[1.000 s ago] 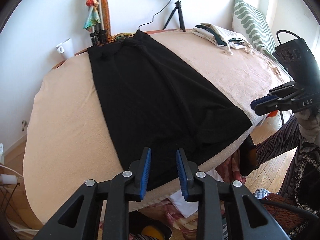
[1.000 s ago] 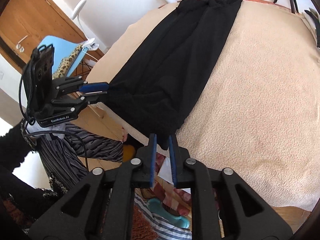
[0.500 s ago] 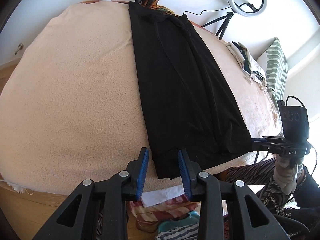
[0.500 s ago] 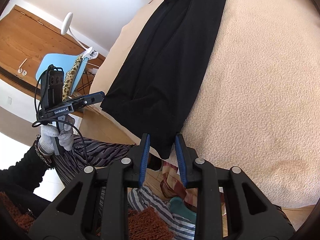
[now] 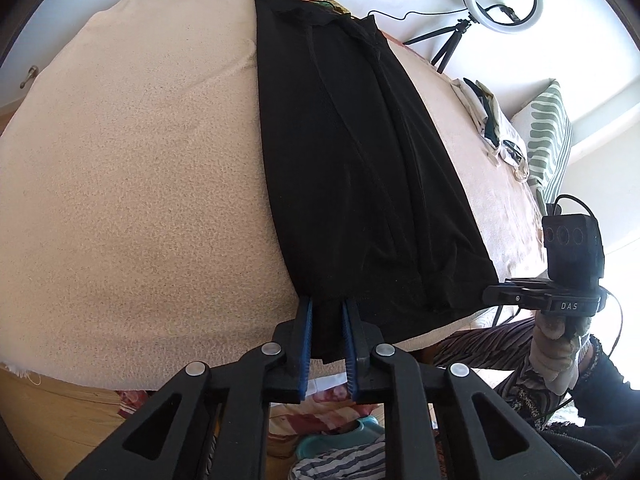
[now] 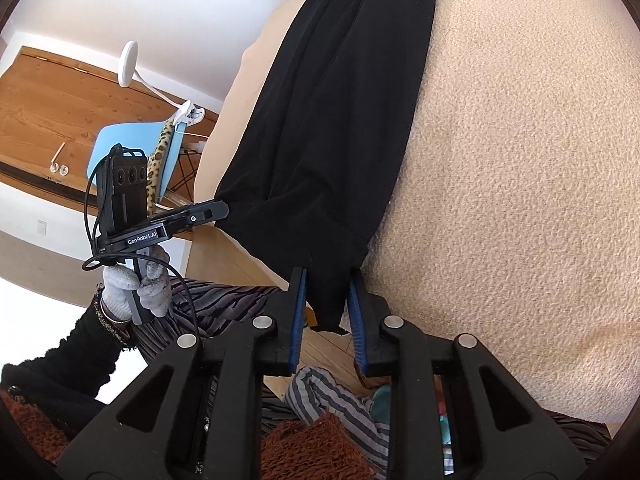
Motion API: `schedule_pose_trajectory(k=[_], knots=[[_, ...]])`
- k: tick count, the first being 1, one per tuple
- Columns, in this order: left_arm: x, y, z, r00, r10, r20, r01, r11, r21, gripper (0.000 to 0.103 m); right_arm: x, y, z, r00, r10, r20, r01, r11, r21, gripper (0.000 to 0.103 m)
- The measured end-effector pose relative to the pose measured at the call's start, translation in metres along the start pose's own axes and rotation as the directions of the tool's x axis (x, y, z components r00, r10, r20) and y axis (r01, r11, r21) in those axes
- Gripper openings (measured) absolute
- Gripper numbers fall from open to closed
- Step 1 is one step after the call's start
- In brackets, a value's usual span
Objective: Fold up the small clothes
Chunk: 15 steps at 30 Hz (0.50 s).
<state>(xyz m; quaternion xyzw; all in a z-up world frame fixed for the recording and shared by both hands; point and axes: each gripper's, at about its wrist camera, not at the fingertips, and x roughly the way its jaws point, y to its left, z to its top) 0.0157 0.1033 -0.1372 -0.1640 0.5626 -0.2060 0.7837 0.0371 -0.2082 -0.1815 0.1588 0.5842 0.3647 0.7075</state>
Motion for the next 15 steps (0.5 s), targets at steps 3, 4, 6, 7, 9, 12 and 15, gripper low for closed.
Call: schedule_pose_trajectory(k=[3,4,6,7,9,12,15], knots=[[-0.004,-0.001,0.001,1.0,-0.003,0.02,0.003,1.0,-0.002,0.004,0.003,-0.004,-0.001,1.0,0.026,0.001,-0.026,0.999,0.033,0.009],[-0.006,-0.002,0.001,1.0,-0.006,0.029,0.006,1.0,-0.001,0.003,0.003,-0.005,0.0,0.999,0.032,0.004,-0.033,0.999,0.04,0.008],[-0.011,-0.003,0.003,0.999,-0.018,0.049,0.018,1.0,0.002,0.002,0.001,-0.004,0.0,0.999,0.049,0.02,-0.05,0.998,0.045,0.008],[-0.013,-0.005,0.003,0.998,-0.025,0.059,0.025,1.0,0.001,0.002,-0.001,-0.004,0.001,0.998,0.062,0.027,-0.063,0.997,0.047,0.008],[-0.017,-0.007,0.006,0.996,-0.038,0.077,0.038,0.999,0.001,0.002,-0.004,-0.002,0.003,0.996,0.082,0.047,-0.084,0.995,0.048,0.008],[-0.023,-0.01,0.011,0.993,-0.056,0.102,0.056,0.998,0.002,0.002,-0.01,0.0,0.01,0.991,0.101,0.083,-0.105,0.993,0.05,0.007],[-0.026,-0.012,0.021,0.99,-0.069,0.126,0.07,0.998,-0.004,0.002,-0.016,0.0,0.019,0.987,0.111,0.117,-0.117,0.992,0.049,0.007]])
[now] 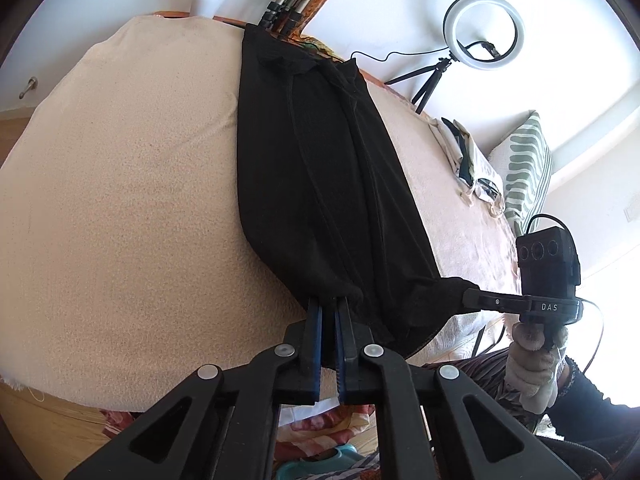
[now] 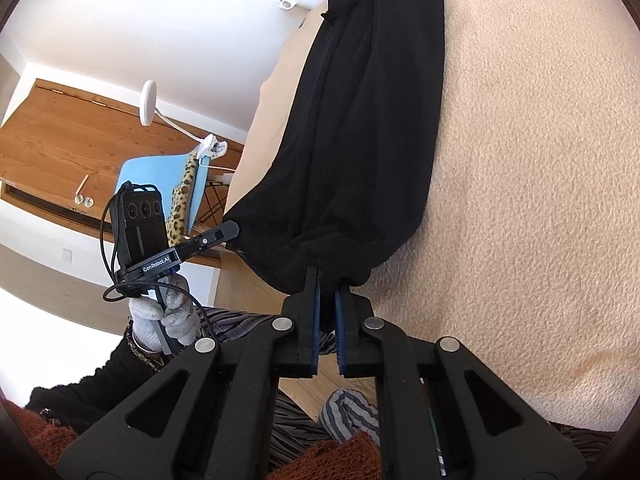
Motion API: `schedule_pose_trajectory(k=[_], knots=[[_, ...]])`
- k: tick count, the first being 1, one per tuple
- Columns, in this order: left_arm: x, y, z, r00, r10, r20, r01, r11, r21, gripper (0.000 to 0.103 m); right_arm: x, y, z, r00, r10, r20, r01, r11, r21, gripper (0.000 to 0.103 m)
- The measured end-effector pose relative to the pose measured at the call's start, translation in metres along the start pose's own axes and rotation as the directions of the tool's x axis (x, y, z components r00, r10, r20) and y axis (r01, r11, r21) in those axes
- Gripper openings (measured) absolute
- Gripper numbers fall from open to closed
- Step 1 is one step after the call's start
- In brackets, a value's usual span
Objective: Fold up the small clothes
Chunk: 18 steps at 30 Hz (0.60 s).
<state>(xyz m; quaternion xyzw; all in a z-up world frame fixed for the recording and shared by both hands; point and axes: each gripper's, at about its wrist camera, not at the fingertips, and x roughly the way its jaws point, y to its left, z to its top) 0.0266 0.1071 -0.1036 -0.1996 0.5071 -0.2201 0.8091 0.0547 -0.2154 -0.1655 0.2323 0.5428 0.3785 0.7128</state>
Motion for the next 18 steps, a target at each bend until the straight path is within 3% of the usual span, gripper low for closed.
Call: schedule_pose_trajectory(k=[18], knots=[[0.03,-0.004,0.098,0.997,0.039,0.066,-0.042,0.998,0.046,0.002,-0.001,-0.001,0.092,0.994,-0.055,0.094,0.059,0.997,-0.039,0.007]])
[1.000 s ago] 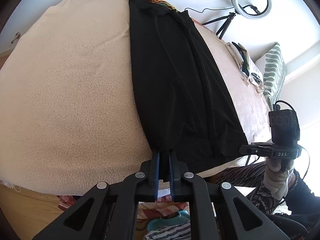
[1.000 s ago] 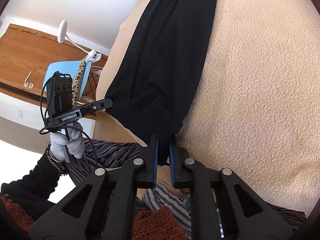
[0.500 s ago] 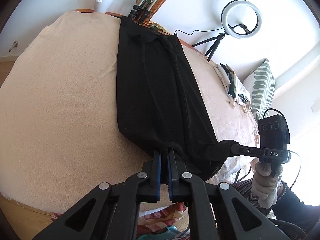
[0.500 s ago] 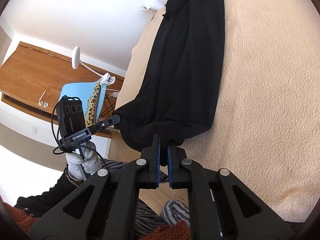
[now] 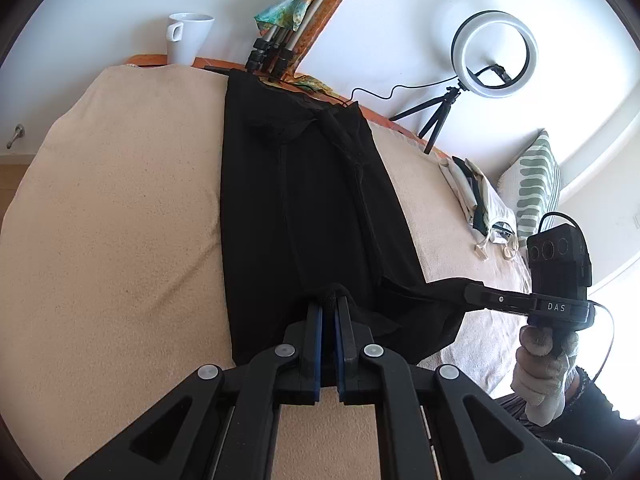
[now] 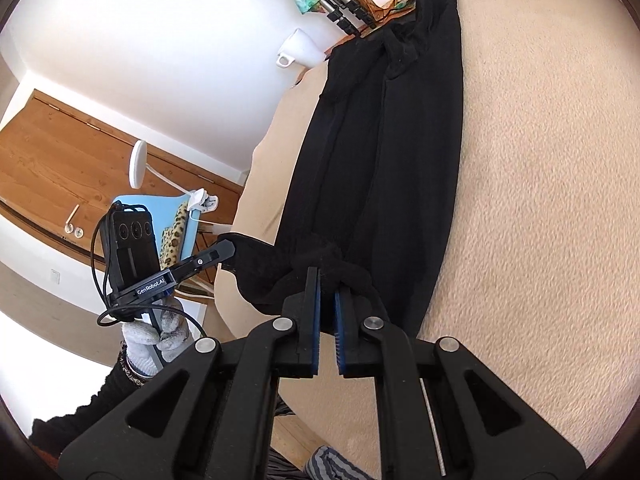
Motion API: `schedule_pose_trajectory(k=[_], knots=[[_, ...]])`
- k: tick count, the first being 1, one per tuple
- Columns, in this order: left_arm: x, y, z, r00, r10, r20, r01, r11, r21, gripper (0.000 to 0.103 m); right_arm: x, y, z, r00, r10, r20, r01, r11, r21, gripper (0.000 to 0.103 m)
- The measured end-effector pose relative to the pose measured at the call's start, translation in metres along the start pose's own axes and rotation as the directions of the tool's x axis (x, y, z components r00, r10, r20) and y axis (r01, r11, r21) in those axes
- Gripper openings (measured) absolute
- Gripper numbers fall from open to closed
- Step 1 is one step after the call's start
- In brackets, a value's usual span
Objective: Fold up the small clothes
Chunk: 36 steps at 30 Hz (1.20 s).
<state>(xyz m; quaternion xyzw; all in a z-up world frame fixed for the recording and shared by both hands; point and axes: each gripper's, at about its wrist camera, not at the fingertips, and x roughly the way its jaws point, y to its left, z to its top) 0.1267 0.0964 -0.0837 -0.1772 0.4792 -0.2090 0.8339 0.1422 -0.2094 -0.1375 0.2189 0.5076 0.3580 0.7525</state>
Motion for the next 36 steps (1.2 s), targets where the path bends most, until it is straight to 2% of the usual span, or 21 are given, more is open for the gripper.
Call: schedule_pose_trajectory(k=[6,14,17,20,23,27,31,36], knots=[[0.02,0.018,0.019,1.0,0.011,-0.018,-0.012,0.999,-0.037,0.002,0.012,-0.017,0.021,0.999,-0.033,0.001,0.033,0.999,0.035,0.007],[0.034,0.028,0.027,0.999,0.032,-0.031,-0.033,0.998,-0.056,0.002,0.015,-0.026,0.029,0.998,-0.057,-0.007,0.057,0.997,0.059,0.007],[0.035,0.032,0.028,0.999,0.039,-0.027,-0.041,0.996,-0.073,0.014,0.014,-0.027,0.031,0.998,-0.065,-0.002,0.065,0.996,0.065,0.007],[0.031,0.034,0.028,0.997,0.075,-0.011,-0.076,0.994,-0.074,0.026,0.011,-0.027,0.031,0.997,-0.081,0.001,0.081,0.994,0.069,0.007],[0.022,0.036,0.027,0.995,0.094,0.016,-0.093,0.994,-0.064,0.026,0.005,-0.026,0.03,0.99,-0.138,0.008,0.137,0.989,0.052,0.011],[0.011,0.035,0.02,0.994,0.107,0.03,-0.106,0.994,-0.042,0.026,-0.003,-0.021,0.024,0.986,-0.166,0.029,0.166,0.986,0.016,0.012],[0.014,0.032,0.012,0.995,0.096,-0.002,-0.096,0.995,-0.028,0.026,-0.007,-0.016,0.02,0.982,-0.185,0.039,0.185,0.983,-0.014,0.021],[0.027,0.023,0.003,0.995,0.075,-0.061,-0.074,0.997,0.011,0.023,-0.014,-0.013,0.023,0.984,-0.174,0.049,0.175,0.984,-0.031,0.021]])
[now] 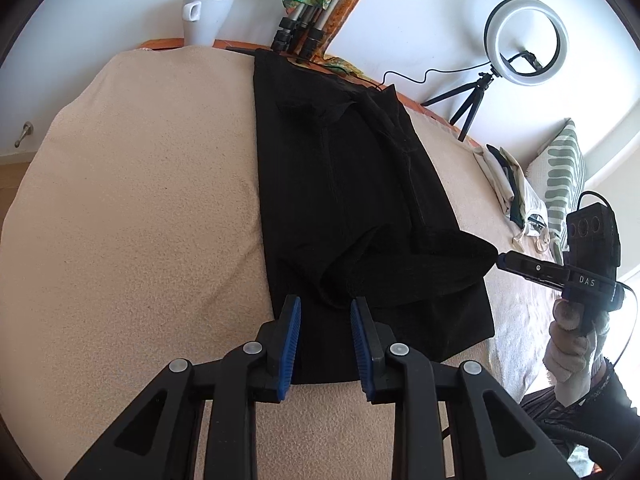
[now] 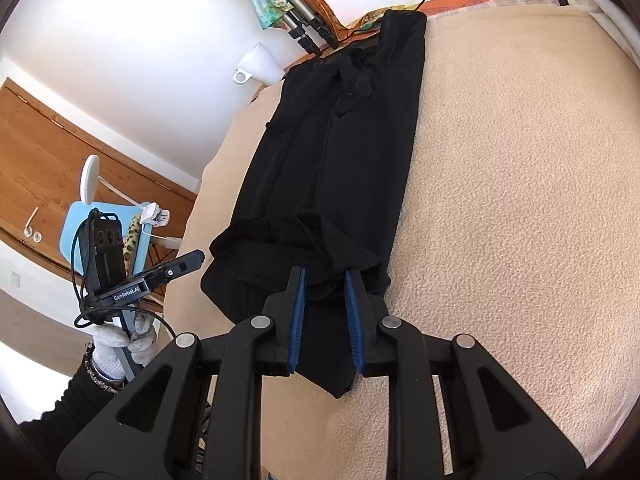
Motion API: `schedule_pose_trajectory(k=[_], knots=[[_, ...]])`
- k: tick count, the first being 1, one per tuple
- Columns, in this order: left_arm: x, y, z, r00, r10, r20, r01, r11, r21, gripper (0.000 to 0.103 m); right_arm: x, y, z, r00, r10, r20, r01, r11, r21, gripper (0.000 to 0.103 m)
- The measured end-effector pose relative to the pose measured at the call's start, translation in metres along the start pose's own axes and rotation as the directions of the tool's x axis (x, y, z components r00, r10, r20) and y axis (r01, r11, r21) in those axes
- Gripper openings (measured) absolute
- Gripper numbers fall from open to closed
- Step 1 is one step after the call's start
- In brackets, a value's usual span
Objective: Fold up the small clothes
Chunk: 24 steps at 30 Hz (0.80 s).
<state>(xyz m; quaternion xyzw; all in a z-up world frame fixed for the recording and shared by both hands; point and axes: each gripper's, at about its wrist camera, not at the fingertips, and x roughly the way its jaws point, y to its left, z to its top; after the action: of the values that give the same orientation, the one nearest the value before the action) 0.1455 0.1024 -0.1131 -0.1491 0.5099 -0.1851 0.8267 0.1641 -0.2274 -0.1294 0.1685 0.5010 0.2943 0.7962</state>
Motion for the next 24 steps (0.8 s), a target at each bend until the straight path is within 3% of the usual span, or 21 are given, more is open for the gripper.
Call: schedule_pose_trajectory(k=[8,15,18,24], knots=[[0.015,-0.02,-0.01,0.998,0.011,-0.065,-0.004,0.994,0.112,0.022,0.014,0.019,-0.013,0.994,-0.016,-0.108,-0.002,0.987,-0.162,0.021],[0.032,-0.019,0.005,0.997,0.037,-0.069,-0.029,0.992,0.124,0.021,0.055,0.041,-0.015,0.974,-0.138,-0.177,0.074,0.941,-0.329,0.021],[0.033,-0.016,0.017,0.998,0.058,-0.033,-0.054,0.993,0.103,0.021,0.065,0.043,-0.004,0.974,-0.168,-0.154,0.106,0.933,-0.344,0.021],[0.023,-0.01,0.032,0.992,0.107,0.066,-0.11,0.993,0.052,0.022,0.052,0.045,0.028,0.982,-0.186,0.013,0.182,0.939,-0.291,0.021]])
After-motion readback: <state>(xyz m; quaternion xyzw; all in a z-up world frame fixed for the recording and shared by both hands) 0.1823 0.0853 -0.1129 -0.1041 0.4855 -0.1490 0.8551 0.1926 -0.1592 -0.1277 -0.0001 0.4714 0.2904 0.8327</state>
